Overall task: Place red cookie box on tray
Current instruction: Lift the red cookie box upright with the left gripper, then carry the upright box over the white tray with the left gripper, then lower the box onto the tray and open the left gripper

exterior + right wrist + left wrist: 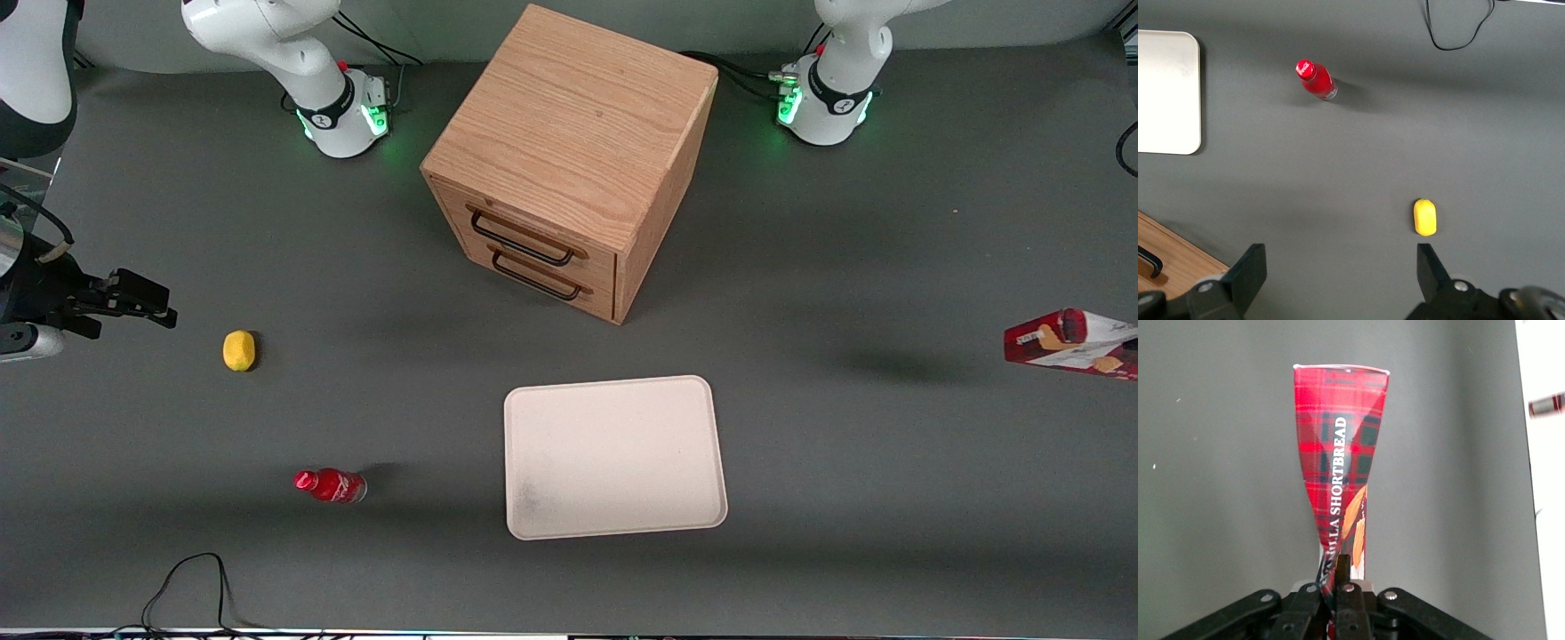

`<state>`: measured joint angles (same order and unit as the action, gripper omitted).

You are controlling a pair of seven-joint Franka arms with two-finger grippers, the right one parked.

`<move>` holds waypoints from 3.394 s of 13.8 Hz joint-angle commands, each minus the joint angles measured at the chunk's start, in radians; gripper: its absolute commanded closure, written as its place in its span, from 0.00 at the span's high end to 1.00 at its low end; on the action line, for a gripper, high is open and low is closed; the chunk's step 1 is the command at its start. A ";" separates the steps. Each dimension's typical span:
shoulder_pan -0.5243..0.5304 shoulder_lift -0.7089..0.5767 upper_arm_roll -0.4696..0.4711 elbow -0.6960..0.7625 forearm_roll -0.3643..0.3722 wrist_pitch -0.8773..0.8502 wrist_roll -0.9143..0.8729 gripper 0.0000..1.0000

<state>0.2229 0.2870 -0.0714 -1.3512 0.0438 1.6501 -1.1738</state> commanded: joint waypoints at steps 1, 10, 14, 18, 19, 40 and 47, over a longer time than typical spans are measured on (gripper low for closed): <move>-0.101 -0.015 0.009 0.011 0.002 -0.012 0.168 0.00; -0.453 0.008 0.015 0.035 0.030 0.010 0.568 0.00; -0.578 0.064 0.013 0.107 0.014 0.023 0.597 0.00; -0.661 0.133 0.010 0.214 0.014 0.022 0.576 0.00; -0.665 0.155 0.007 0.240 0.014 0.023 0.571 0.00; -0.606 0.564 0.009 0.112 0.047 0.545 0.592 0.46; -0.606 0.497 0.007 0.112 0.048 0.443 0.571 1.00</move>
<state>-0.3835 0.8533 -0.0622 -1.2265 0.0779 2.1726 -0.5920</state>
